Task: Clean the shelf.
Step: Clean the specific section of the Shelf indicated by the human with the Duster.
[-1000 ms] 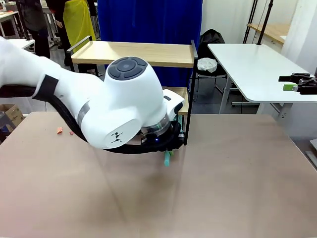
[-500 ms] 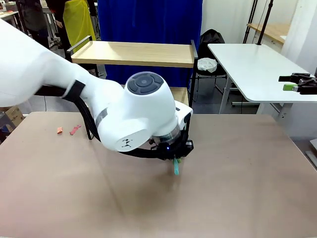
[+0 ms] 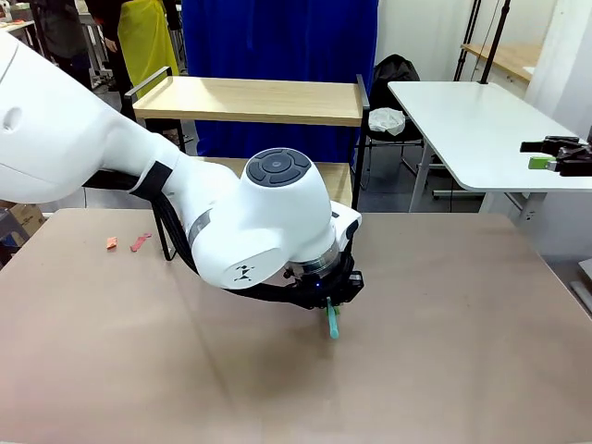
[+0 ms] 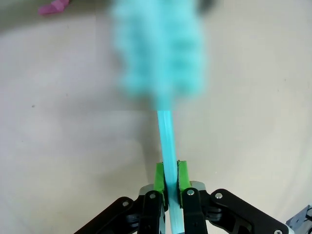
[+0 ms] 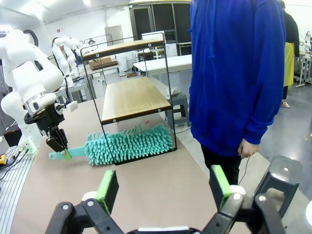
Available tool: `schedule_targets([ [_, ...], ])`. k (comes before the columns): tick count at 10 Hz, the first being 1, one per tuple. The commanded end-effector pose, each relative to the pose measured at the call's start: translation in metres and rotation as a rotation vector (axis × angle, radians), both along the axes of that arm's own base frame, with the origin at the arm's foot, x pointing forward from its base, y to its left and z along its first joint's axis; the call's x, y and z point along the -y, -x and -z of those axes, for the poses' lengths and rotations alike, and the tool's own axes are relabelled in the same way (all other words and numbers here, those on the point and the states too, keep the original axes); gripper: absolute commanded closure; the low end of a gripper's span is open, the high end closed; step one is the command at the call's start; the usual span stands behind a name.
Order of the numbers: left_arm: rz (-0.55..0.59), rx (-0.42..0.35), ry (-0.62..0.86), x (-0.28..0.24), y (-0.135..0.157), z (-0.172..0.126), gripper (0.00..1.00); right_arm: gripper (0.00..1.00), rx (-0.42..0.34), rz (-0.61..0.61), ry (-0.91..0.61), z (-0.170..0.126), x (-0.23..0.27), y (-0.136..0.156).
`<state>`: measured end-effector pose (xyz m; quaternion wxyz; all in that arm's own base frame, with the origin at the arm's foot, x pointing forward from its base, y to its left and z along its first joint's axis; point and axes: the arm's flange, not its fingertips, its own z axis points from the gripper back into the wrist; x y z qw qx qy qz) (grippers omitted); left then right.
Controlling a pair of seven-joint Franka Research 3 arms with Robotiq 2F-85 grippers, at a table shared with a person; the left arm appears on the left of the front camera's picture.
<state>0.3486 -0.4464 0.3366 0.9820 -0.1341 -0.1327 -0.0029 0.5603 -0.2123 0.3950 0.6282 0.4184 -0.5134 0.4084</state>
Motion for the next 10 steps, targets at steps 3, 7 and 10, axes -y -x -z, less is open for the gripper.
schedule_targets([
  [3, -0.045, -0.132, -0.184, -0.060, -0.018, -0.011, 0.87, 0.00, 0.005, 0.000, -0.001, -0.003, -0.001, 0.000],
  [7, -0.154, -0.184, -0.419, -0.144, -0.016, -0.026, 0.87, 0.00, 0.005, 0.000, -0.001, -0.003, -0.001, 0.000],
  [10, -0.218, -0.218, -0.630, -0.200, -0.023, -0.020, 0.87, 0.00, 0.005, 0.000, -0.001, -0.003, -0.001, 0.000],
])
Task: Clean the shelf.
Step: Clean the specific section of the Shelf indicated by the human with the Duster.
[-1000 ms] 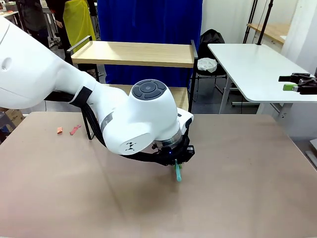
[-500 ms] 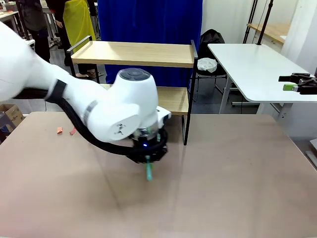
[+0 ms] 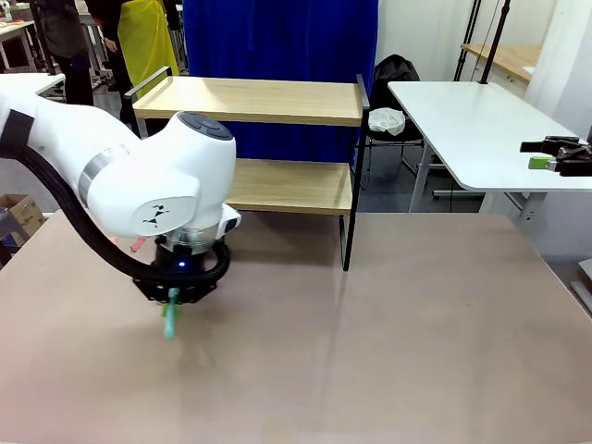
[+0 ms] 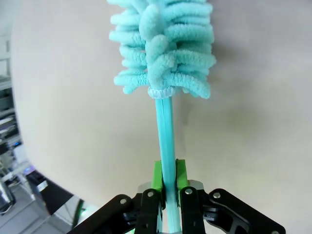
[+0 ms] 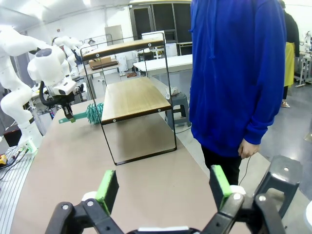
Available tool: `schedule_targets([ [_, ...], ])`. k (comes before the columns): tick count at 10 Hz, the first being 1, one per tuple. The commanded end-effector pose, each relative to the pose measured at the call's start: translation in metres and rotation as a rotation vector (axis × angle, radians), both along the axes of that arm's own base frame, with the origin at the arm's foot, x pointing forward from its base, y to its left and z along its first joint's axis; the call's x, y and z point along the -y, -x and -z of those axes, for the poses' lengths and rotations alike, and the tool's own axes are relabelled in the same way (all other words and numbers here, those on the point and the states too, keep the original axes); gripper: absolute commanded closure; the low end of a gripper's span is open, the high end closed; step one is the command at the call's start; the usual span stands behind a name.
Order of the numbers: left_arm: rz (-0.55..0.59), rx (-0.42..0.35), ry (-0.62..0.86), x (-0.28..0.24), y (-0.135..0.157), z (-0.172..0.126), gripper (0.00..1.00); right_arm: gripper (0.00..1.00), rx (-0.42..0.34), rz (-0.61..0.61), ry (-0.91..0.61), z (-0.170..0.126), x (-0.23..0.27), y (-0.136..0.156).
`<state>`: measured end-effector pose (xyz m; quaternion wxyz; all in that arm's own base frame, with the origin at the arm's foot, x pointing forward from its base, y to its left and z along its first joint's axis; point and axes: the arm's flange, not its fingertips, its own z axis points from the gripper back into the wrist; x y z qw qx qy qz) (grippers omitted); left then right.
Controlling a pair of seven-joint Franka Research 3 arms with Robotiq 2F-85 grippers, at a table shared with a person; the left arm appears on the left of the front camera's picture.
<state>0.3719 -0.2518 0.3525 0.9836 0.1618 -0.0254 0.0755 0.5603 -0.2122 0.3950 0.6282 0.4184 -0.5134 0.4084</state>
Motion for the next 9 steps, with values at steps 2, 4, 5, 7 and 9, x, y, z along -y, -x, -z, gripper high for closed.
schedule_targets([
  [2, 0.043, 0.076, -0.045, -0.017, 0.009, -0.014, 0.87, 0.00, 0.005, 0.000, -0.001, -0.003, -0.001, 0.000],
  [4, 0.014, 0.021, -0.058, -0.014, 0.000, -0.006, 0.87, 0.00, 0.005, 0.000, -0.001, -0.003, -0.001, 0.000],
  [5, 0.014, 0.021, -0.058, -0.014, 0.000, -0.006, 0.87, 0.00, 0.005, 0.000, -0.001, -0.003, -0.001, 0.000],
  [7, 0.118, 0.075, -0.026, -0.002, 0.017, -0.027, 0.87, 0.00, 0.005, 0.000, -0.001, -0.003, -0.001, 0.000],
  [9, 0.228, 0.107, 0.002, -0.002, 0.044, -0.059, 0.87, 0.00, 0.005, 0.000, -0.001, -0.003, -0.001, 0.000],
])
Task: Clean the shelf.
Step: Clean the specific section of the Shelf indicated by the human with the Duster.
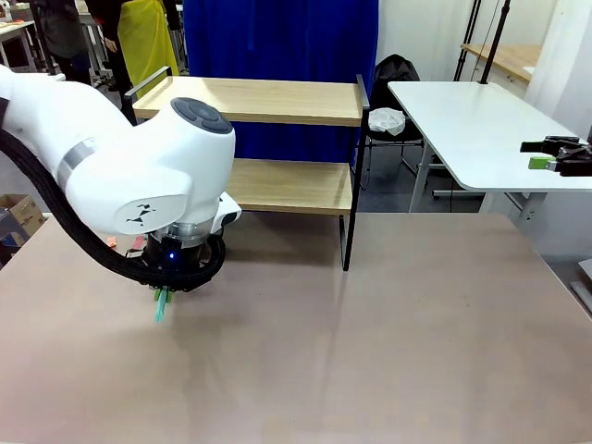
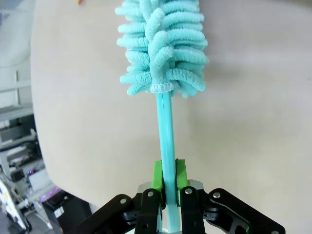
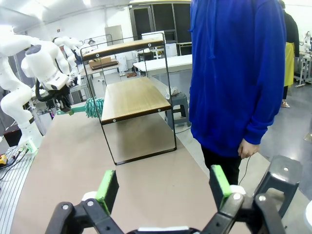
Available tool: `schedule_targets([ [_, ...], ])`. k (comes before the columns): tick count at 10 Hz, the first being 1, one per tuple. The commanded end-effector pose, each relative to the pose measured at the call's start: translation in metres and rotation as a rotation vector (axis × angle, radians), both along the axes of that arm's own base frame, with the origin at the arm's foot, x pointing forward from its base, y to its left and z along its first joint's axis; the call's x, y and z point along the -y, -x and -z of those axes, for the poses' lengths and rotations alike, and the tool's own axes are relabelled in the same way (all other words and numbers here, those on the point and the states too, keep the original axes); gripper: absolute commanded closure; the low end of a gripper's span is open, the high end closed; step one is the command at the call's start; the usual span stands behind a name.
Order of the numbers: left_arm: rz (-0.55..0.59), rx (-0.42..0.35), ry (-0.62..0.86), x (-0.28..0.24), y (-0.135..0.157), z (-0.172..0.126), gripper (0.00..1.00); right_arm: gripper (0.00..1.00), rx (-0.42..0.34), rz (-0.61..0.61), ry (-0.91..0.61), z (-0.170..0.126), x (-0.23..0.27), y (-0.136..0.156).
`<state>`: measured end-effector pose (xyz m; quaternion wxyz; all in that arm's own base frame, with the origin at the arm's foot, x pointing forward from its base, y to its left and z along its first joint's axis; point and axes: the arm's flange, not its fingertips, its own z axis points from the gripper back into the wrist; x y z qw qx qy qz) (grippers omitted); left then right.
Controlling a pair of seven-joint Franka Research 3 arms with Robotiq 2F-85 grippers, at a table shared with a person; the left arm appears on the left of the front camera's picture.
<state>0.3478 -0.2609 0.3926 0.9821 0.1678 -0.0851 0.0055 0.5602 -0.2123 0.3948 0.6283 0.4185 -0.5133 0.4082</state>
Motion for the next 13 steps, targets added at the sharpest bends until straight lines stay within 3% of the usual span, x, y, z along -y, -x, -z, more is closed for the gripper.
schedule_targets([
  [1, 0.149, 0.001, 0.019, -0.012, 0.030, -0.031, 0.87, 0.00, 0.005, 0.000, -0.001, -0.003, -0.001, 0.000],
  [3, 0.309, -0.037, 0.073, -0.020, 0.047, -0.045, 0.87, 0.00, 0.005, 0.000, -0.001, -0.003, -0.001, 0.000],
  [4, 0.442, -0.075, 0.114, -0.029, 0.058, -0.056, 0.87, 0.00, 0.005, 0.000, -0.001, -0.003, -0.001, 0.000],
  [6, 0.602, -0.188, 0.126, -0.051, 0.080, -0.075, 0.87, 0.00, 0.005, 0.000, -0.001, -0.003, -0.001, 0.000],
  [7, 0.645, -0.210, 0.073, -0.061, 0.095, -0.087, 0.87, 0.00, 0.005, 0.000, -0.001, -0.003, -0.001, 0.000],
  [8, 0.778, -0.335, -0.012, -0.072, 0.114, -0.101, 0.87, 0.00, 0.005, 0.000, -0.001, -0.003, -0.001, 0.000],
  [9, 0.837, -0.388, -0.085, -0.082, 0.130, -0.116, 0.87, 0.00, 0.005, 0.000, -0.001, -0.003, -0.001, 0.000],
  [10, 0.898, -0.344, -0.122, -0.088, 0.150, -0.141, 0.87, 0.00, 0.005, 0.000, -0.001, -0.003, -0.001, 0.000],
  [11, 0.994, -0.207, -0.190, -0.085, 0.174, -0.166, 0.87, 0.00, 0.005, 0.000, -0.001, -0.003, -0.001, 0.000],
  [12, 1.081, -0.191, -0.261, -0.083, 0.189, -0.183, 0.87, 0.00, 0.005, 0.000, -0.001, -0.003, -0.001, 0.000],
  [13, 1.079, -0.224, -0.238, -0.079, 0.189, -0.196, 0.87, 0.00, 0.005, 0.000, -0.001, -0.003, -0.001, 0.000],
])
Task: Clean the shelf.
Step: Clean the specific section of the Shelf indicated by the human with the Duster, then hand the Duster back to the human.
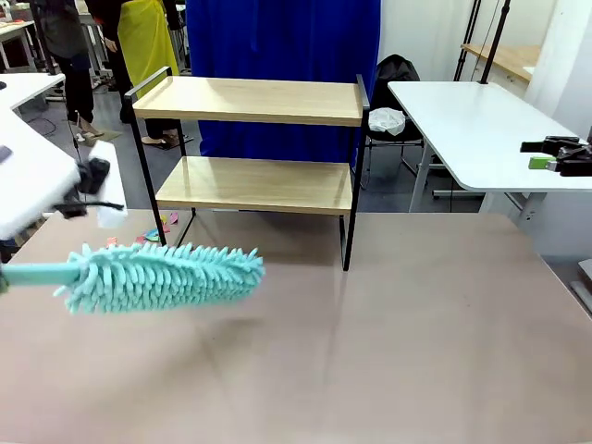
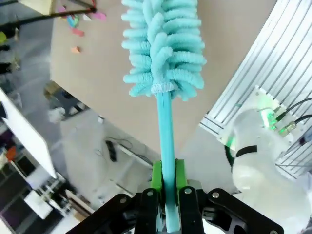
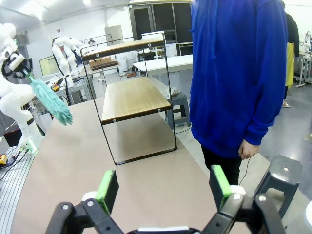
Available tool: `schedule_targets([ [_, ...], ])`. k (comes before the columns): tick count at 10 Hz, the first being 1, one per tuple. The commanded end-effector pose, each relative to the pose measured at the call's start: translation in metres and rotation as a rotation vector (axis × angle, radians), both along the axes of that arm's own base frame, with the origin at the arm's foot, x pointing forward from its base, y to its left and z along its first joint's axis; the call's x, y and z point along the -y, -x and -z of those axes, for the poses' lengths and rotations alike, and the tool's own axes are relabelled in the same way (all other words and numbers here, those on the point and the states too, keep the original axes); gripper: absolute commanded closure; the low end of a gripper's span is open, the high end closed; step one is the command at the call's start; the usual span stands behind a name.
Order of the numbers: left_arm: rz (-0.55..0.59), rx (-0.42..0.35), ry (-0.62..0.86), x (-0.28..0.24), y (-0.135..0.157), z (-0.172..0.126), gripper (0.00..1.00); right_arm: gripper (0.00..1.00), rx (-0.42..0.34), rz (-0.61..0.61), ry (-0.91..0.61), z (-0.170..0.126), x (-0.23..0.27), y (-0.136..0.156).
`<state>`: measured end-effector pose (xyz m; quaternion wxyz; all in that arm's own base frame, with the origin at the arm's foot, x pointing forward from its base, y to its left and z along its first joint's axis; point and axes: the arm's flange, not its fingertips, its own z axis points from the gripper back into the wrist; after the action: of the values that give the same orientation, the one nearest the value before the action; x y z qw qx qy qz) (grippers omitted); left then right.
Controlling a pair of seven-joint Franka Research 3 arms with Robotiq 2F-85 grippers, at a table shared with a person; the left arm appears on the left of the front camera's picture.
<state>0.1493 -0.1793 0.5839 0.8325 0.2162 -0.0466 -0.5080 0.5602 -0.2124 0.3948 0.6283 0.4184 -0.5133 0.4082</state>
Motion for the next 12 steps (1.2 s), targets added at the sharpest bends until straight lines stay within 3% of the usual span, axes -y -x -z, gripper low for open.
schedule_targets([
  [1, -0.002, -0.037, 0.084, 0.006, -0.016, -0.016, 0.87, 0.00, 0.005, 0.000, -0.001, -0.003, -0.001, 0.000],
  [2, -0.046, -0.069, 0.160, 0.009, -0.023, -0.020, 0.87, 0.00, 0.005, 0.000, -0.001, -0.003, -0.001, 0.000],
  [3, 0.022, 0.015, 0.027, 0.003, 0.004, -0.016, 0.87, 0.00, 0.005, 0.000, -0.001, -0.003, -0.001, 0.000],
  [12, 0.022, 0.015, 0.027, 0.003, 0.004, -0.016, 0.87, 0.00, 0.005, 0.000, -0.001, -0.003, -0.001, 0.000],
])
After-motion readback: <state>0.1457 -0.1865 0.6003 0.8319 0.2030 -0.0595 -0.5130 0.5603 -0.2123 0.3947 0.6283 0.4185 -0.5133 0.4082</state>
